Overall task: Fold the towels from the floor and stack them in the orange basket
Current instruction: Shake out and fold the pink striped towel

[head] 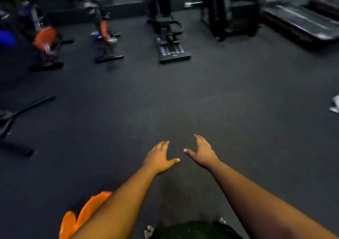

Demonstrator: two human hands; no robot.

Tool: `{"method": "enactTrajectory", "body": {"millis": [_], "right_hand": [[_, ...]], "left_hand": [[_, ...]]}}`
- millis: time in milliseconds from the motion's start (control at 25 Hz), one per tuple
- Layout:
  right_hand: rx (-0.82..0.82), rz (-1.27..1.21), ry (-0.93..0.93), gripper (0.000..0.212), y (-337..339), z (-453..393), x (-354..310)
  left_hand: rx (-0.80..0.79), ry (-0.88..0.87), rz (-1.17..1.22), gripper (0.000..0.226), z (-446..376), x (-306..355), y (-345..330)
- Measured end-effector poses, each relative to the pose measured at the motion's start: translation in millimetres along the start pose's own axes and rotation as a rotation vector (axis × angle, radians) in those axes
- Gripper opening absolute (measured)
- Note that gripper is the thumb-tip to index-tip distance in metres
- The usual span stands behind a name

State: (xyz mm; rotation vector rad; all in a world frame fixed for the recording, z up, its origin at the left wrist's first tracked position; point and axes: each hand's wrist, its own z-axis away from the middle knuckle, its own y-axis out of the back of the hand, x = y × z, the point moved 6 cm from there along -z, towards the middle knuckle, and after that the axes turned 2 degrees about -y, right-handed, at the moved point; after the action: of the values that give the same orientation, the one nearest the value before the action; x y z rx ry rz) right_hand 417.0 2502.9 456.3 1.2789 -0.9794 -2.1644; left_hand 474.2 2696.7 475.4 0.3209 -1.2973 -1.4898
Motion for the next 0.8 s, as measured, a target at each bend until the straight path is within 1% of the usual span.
{"method": "enactTrajectory", "body": {"millis": [120, 400, 640, 800], "right_hand": [[0.124, -0.077, -0.144, 0.096, 76, 21, 105], [0.383, -0.211, -0.441, 0.094, 254, 90, 346], [0.562, -0.297, -0.606, 0.093, 367, 141, 487], [0.625, -0.305, -0.691, 0.092, 430, 141, 572]], "left_hand": [[-0.046, -0.164, -0.074, 0.101, -44, 120, -26], [-0.164, -0.441, -0.125, 0.101, -112, 405, -114], [-0.263, -0.66, -0.204, 0.098, -155, 604, -172], [-0.323, -0.751, -0.232, 0.1, -200, 711, -215]]}}
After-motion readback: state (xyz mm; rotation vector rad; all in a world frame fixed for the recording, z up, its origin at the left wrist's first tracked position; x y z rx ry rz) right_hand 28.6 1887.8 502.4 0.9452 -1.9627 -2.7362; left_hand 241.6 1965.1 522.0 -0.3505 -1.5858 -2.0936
